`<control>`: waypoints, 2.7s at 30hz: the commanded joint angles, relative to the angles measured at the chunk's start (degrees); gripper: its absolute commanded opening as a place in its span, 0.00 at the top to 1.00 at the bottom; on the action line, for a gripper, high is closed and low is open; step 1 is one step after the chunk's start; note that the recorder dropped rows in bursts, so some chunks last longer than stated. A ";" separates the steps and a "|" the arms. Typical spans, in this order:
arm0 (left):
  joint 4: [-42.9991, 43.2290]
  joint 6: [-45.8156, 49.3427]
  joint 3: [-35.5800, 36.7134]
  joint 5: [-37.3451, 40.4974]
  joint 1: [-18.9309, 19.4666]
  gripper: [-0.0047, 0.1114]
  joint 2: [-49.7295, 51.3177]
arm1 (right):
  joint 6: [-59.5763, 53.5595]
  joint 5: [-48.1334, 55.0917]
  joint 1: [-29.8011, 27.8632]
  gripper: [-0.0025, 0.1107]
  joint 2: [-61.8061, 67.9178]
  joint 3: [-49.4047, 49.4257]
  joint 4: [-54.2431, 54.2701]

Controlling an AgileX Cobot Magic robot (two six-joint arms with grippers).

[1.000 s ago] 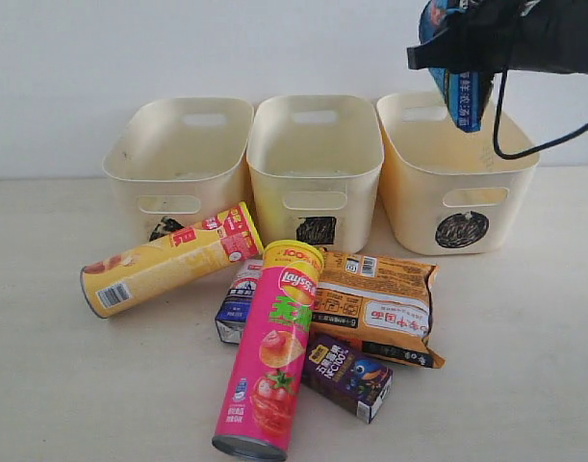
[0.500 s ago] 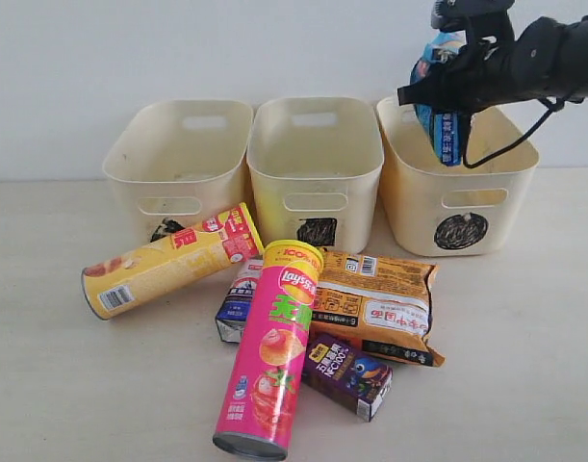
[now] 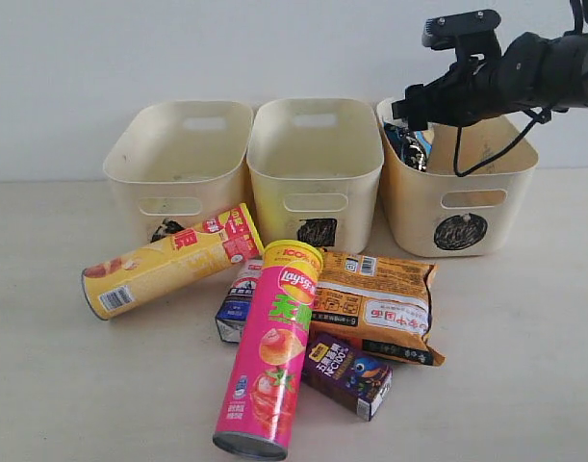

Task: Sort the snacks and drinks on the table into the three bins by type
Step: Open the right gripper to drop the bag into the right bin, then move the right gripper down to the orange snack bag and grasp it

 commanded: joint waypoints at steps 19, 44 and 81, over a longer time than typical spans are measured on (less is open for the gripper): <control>0.00 -0.55 0.19 0.06 0.16 0.93 -0.16 | -1.41 26.65 -1.13 0.61 -33.09 22.11 -0.91; 0.00 -0.55 0.19 0.06 0.16 0.93 -0.16 | -18.22 36.95 -8.16 0.29 -27.00 37.18 32.95; 0.00 -0.55 0.19 0.06 0.16 0.93 -0.16 | -29.45 27.43 -3.53 0.29 -6.77 37.18 46.04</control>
